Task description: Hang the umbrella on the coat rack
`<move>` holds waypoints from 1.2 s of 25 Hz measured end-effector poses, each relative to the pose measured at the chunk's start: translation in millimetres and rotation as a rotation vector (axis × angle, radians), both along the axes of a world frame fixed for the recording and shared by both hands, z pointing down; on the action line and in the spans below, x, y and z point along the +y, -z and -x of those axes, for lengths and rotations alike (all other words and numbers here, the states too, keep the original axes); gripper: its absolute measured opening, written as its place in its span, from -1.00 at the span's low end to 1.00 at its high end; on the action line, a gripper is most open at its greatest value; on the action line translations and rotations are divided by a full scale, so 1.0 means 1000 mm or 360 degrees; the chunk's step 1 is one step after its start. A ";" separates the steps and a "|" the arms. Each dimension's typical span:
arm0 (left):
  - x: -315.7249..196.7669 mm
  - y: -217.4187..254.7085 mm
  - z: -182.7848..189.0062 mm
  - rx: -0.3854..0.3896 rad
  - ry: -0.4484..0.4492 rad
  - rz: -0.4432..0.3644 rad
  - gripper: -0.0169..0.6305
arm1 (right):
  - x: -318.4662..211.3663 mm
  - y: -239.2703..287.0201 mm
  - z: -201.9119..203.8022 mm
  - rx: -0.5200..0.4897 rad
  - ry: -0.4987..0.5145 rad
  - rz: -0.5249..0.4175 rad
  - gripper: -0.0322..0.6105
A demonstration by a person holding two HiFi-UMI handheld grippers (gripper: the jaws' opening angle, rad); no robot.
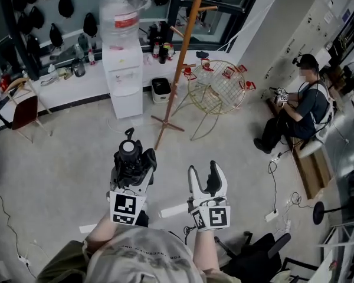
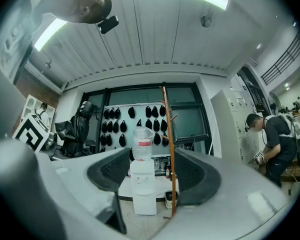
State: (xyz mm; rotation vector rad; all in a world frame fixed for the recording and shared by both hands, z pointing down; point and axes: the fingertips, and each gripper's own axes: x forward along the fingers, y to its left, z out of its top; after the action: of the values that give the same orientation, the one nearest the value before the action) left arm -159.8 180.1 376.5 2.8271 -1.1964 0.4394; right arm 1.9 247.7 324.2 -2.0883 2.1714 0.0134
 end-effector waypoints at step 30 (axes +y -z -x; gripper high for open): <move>-0.148 -0.058 -0.142 -0.0072 -0.0388 0.0061 -0.13 | -0.173 -0.003 -0.029 -0.0219 0.0938 0.0010 -0.06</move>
State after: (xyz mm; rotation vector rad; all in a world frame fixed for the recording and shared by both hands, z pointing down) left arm -17.7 31.8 434.1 2.9554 -0.8405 0.5329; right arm 30.7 74.5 327.7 -1.3290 2.5961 -0.1863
